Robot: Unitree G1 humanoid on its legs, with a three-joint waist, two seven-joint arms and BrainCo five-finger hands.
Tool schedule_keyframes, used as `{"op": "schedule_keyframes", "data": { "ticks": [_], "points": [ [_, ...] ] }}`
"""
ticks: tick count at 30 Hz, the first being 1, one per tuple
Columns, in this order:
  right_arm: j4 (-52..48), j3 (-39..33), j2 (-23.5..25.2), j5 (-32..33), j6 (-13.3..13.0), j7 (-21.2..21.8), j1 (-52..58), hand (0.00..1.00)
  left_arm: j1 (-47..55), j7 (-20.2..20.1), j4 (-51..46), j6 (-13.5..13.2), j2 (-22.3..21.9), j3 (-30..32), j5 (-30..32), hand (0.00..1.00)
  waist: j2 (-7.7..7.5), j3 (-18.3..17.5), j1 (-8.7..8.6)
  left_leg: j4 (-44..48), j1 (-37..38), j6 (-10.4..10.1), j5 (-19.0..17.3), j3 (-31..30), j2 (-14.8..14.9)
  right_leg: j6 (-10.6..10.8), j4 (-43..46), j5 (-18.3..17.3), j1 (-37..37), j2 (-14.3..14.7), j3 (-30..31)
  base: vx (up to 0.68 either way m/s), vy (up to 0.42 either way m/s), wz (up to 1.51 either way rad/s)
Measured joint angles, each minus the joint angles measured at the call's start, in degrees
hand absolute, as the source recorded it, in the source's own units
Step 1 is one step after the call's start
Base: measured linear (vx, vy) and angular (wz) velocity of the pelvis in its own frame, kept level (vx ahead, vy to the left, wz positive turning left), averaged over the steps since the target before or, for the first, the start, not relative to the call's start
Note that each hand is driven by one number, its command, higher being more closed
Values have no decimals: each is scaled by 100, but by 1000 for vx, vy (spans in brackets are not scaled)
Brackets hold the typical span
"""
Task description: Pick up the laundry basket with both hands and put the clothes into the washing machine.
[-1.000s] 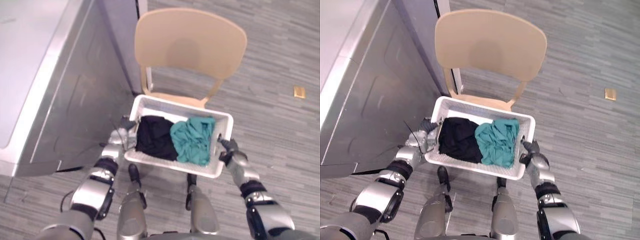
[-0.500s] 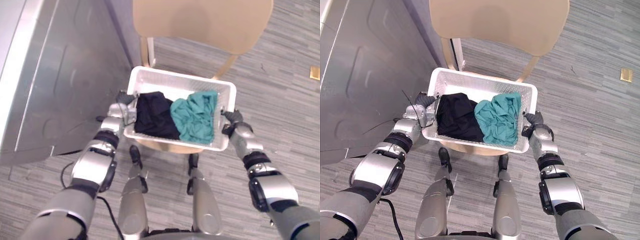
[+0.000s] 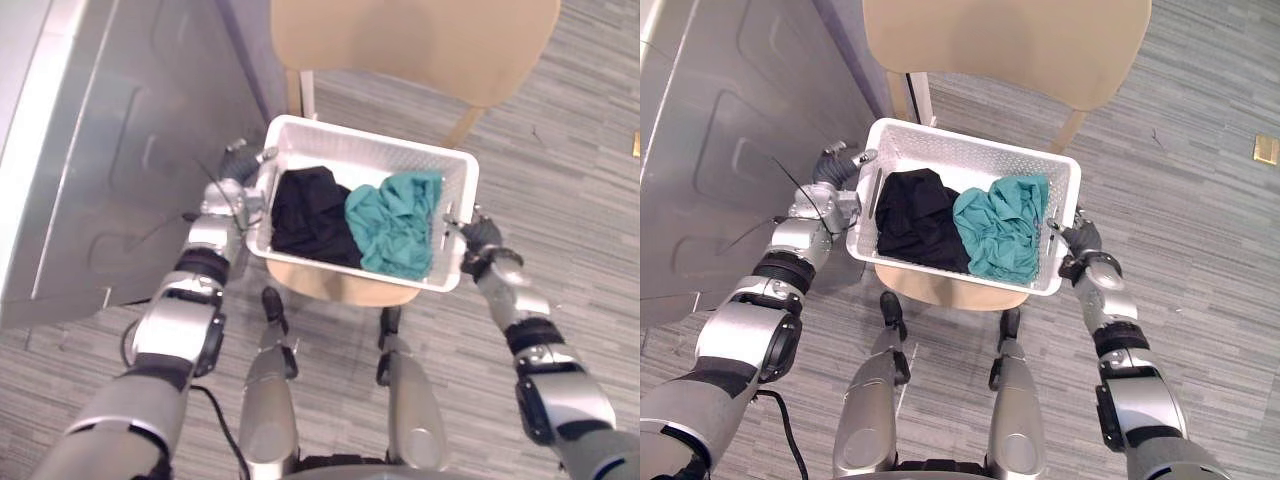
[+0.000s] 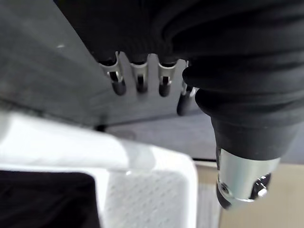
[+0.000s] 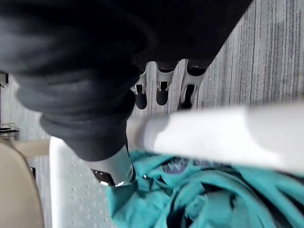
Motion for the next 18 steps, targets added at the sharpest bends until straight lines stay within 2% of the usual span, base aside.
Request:
{"op": "schedule_keyframes", "data": {
  "ticks": [5,6,10,13,14,17,18],
  "points": [
    [-214,-718,-359,45,-129,81,900,0,956,12,-1160,-231,328,119,393,0,51,-41,-74,-48,313,-13,-112,-100,-113,24,130,-190,299,-85,-69,-2,-24,13],
    [-213,-871,-383,44,-131,84,1058,0,1237,11,-1349,-272,386,218,394,0,75,-63,-140,-59,326,-15,-111,-125,-166,34,98,-195,346,-86,-92,13,-16,10],
    [-213,-1161,-302,23,-120,209,1608,0,2177,-2,-2071,-273,382,544,393,0,103,-158,-163,-161,561,-2,-108,-185,-243,64,-88,-155,612,-103,-102,61,-19,2],
    [-529,-1648,-184,-101,-113,313,2258,0,3234,-59,-2904,-306,209,764,384,0,184,-668,-188,-259,693,29,-92,-246,-324,78,-250,-165,829,-156,-184,140,-34,11],
    [-661,-1706,-156,-131,-113,313,2381,0,3429,-109,-3059,-321,149,853,380,0,194,-727,-199,-268,767,32,-97,-253,-336,85,-287,-170,920,-167,-203,139,-23,9],
    [-1189,-1894,16,-318,-125,321,2844,0,4294,-169,-3717,-435,-139,1111,353,0,233,-1207,-266,-438,1022,16,-136,-279,-383,127,-434,-204,1192,-185,-260,93,-11,6],
    [-1456,-1996,199,-380,-130,319,3004,0,4610,-234,-3996,-470,-280,1201,327,0,248,-1336,-275,-493,1134,16,-136,-280,-398,143,-468,-222,1293,-192,-270,75,2,3]
  ]
}}
